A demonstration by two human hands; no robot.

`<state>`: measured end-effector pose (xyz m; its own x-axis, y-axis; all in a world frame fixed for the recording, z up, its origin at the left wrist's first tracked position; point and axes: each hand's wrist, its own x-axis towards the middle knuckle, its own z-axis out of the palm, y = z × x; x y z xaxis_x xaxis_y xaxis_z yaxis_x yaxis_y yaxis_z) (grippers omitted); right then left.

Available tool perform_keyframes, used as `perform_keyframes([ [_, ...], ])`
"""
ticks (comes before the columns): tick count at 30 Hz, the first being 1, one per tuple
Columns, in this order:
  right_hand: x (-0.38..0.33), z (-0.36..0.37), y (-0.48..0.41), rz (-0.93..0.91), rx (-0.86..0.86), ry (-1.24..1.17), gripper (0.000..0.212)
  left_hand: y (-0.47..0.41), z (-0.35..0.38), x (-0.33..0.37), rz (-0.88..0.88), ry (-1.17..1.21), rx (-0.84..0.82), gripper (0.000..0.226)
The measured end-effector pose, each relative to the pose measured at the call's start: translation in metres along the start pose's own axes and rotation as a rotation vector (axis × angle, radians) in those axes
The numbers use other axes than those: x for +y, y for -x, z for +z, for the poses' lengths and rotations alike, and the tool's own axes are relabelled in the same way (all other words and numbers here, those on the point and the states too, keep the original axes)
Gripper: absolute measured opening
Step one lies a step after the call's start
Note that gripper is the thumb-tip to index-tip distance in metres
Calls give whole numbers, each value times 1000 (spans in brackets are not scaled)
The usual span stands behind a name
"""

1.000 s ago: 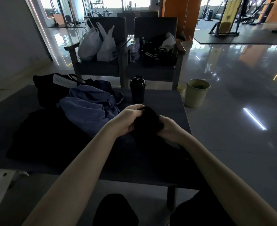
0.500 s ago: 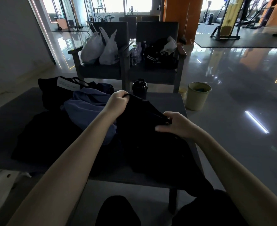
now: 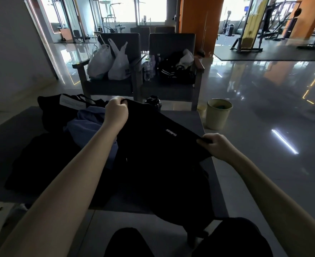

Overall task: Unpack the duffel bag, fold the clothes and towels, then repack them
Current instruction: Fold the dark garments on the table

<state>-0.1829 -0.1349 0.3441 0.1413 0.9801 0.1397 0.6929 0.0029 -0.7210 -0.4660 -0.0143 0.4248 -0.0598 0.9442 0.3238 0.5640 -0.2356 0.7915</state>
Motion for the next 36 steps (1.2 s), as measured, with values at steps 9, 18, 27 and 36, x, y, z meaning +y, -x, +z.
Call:
perform_keyframes([
  [9,-18,-40,16,-60,-229,157,34,-2,-8,16,57,-82,-3,26],
  [18,-32,-64,36,264,-44,-576,21,23,-31,25,101,-324,-792,21],
  [27,-30,-85,27,229,-144,-245,22,7,-24,7,144,-383,-323,13],
  [36,-9,-66,-12,291,204,-254,15,-12,-5,-35,-14,-353,-273,12],
])
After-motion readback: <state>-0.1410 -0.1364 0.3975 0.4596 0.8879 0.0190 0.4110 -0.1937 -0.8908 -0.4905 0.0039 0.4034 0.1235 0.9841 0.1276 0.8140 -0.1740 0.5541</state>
